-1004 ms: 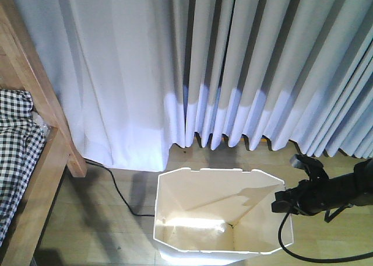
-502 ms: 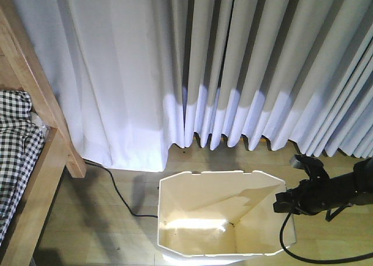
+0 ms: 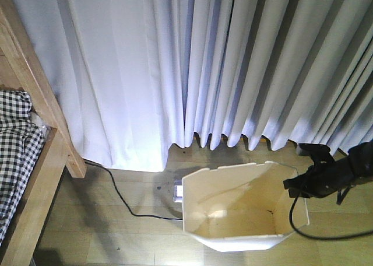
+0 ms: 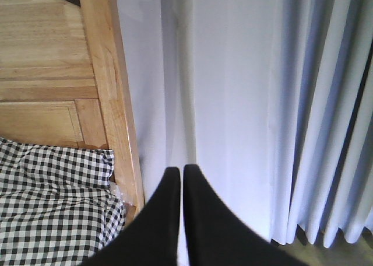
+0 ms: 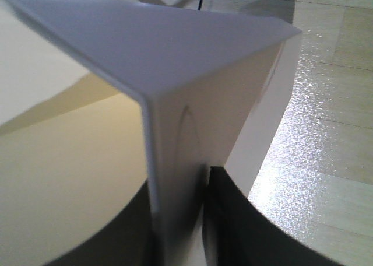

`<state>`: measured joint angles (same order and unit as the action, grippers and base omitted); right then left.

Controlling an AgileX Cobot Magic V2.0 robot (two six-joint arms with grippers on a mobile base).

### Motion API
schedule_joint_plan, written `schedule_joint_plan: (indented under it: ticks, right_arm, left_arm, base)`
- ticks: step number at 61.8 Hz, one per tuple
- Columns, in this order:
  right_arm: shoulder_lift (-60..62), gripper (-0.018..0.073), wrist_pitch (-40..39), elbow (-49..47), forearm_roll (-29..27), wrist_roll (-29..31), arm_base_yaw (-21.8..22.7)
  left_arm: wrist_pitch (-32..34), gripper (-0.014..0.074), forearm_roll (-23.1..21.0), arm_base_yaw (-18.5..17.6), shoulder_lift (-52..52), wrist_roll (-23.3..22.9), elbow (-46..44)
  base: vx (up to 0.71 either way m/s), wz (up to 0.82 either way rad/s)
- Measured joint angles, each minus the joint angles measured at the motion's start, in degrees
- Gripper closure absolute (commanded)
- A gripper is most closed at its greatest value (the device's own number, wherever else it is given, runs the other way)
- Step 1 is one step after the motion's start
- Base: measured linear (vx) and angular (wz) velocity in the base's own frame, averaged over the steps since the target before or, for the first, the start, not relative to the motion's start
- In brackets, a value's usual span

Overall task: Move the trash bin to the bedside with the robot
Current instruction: 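Lower the bin to the floor beside the bed with the right gripper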

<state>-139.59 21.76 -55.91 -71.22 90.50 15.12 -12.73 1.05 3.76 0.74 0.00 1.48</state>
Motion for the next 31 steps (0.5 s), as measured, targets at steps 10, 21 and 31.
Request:
schedule_joint_plan:
  ticks: [10, 21, 31]
  right_arm:
    - [-6.23, 0.0561, 1.72, -8.33, 8.68, -11.93, 0.0]
    - [-13.53, 0.0559, 5.13, -16.64, 11.67, -15.29, 0.0]
    - [-20.27, 0.0555, 7.27, -23.44, 12.22, -16.23, 0.0]
  left_arm:
    - [0.0, 0.0603, 0.0, 0.0, 0.0, 0.0, 0.0]
    - [0.0, 0.0603, 0.0, 0.0, 0.0, 0.0, 0.0]
    - [0.0, 0.0603, 0.0, 0.0, 0.0, 0.0, 0.0]
  base:
    - [0.0, 0.0]
    - [0.0, 0.0]
    - [0.0, 0.0]
